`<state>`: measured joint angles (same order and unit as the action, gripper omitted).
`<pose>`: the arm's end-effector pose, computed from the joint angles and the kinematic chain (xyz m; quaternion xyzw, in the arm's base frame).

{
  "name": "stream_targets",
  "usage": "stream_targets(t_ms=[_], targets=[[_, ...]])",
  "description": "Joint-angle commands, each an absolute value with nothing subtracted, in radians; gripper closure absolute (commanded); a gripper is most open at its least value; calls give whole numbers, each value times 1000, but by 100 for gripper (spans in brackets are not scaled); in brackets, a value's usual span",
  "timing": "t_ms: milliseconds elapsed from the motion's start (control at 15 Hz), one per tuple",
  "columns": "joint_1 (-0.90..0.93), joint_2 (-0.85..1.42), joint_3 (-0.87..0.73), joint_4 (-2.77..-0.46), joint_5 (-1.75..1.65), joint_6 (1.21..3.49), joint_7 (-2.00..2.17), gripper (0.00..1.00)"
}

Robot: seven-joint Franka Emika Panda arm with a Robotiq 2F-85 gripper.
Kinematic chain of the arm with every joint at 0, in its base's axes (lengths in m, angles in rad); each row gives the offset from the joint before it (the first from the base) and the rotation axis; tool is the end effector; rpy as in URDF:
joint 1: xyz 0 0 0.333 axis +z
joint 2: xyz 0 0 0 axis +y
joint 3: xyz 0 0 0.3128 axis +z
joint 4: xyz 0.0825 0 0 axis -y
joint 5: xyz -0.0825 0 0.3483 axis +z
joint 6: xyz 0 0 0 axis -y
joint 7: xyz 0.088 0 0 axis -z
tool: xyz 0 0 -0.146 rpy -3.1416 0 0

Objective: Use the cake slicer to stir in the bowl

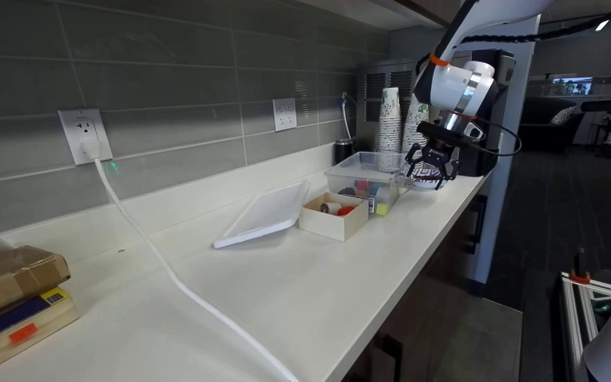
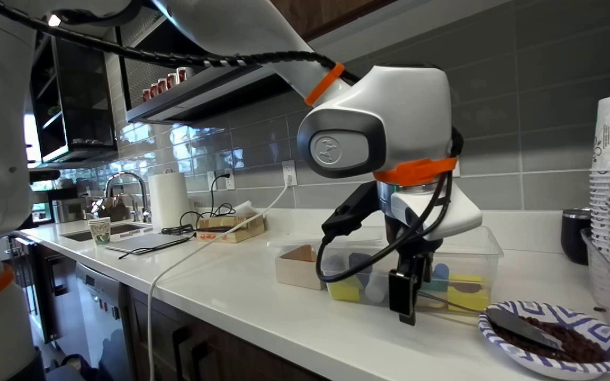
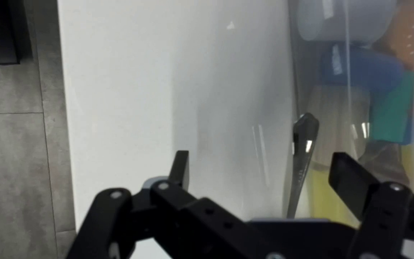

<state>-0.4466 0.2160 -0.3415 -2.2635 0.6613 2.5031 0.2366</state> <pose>0.3742 -0.3638 0.2609 -0.7067 0.6877 -0.0692 0.1510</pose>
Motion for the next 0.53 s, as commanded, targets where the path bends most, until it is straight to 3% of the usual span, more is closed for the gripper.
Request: stream_targets(t_ms=[0, 467], targets=[[-436, 239, -320, -2215, 744, 2501, 227, 0], [-398, 286, -313, -2131, 730, 2510, 320, 0]])
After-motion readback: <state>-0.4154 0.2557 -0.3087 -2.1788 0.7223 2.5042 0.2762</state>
